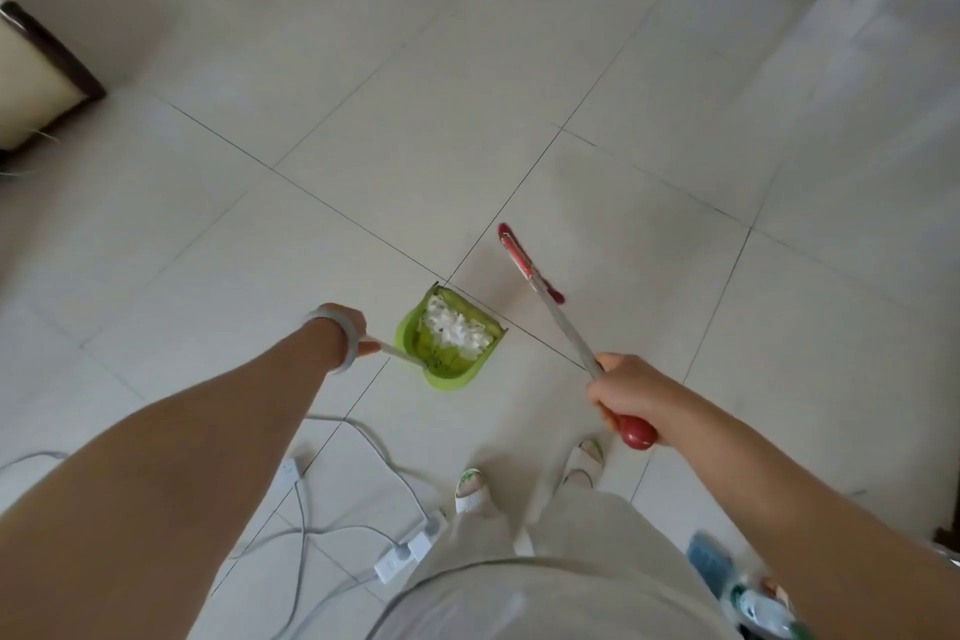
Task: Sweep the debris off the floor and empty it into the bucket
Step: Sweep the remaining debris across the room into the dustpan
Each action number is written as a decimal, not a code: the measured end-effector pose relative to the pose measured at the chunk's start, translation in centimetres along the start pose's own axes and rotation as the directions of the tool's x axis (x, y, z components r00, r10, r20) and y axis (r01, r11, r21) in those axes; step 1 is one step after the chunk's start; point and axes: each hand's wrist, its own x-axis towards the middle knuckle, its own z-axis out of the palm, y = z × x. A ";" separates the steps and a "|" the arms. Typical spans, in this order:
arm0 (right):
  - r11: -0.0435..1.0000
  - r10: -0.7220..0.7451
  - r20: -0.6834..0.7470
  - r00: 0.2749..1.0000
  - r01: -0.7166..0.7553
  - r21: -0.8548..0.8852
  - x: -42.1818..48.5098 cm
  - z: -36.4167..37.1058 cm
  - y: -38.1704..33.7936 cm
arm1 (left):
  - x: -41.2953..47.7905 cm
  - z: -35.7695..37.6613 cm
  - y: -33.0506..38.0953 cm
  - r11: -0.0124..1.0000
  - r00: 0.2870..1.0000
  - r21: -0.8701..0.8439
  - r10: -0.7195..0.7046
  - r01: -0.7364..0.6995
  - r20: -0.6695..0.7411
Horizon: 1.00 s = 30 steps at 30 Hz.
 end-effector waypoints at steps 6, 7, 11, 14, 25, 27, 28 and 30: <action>0.991 0.007 -0.078 0.997 0.004 0.136 2.6 -5.8 -1.0 | 1.9 -7.2 1.6 0.999 0.996 -0.004 -0.054 0.054 -0.074; 0.989 0.002 -0.082 0.997 0.010 0.150 3.2 -6.9 -1.1 | 2.5 -8.6 2.0 0.998 0.994 0.004 -0.055 0.056 -0.092; 0.981 -0.016 -0.089 0.996 0.033 0.194 5.4 -11.5 -1.7 | 5.0 -14.3 3.7 0.996 0.992 0.069 -0.049 0.057 -0.112; 0.976 -0.030 -0.085 0.996 0.048 0.213 7.3 -16.3 -2.8 | 7.3 -19.3 5.1 0.993 0.991 0.097 -0.056 0.068 -0.125; 0.955 -0.111 -0.156 0.981 0.149 0.256 11.6 -32.1 -6.4 | 14.1 -34.7 10.3 0.990 0.987 -0.036 -0.141 0.139 -0.080; 0.951 -0.115 -0.173 0.978 0.158 0.266 12.5 -34.1 -7.0 | 15.4 -36.9 10.7 0.992 0.987 -0.028 -0.127 0.125 -0.100; 0.952 -0.116 -0.179 0.977 0.161 0.262 12.8 -34.9 -7.4 | 16.0 -37.8 10.8 0.993 0.988 -0.018 -0.116 0.115 -0.104; 0.952 -0.119 -0.192 0.974 0.167 0.257 14.1 -36.9 -8.4 | 17.7 -40.3 11.1 0.994 0.988 0.014 -0.105 0.108 -0.113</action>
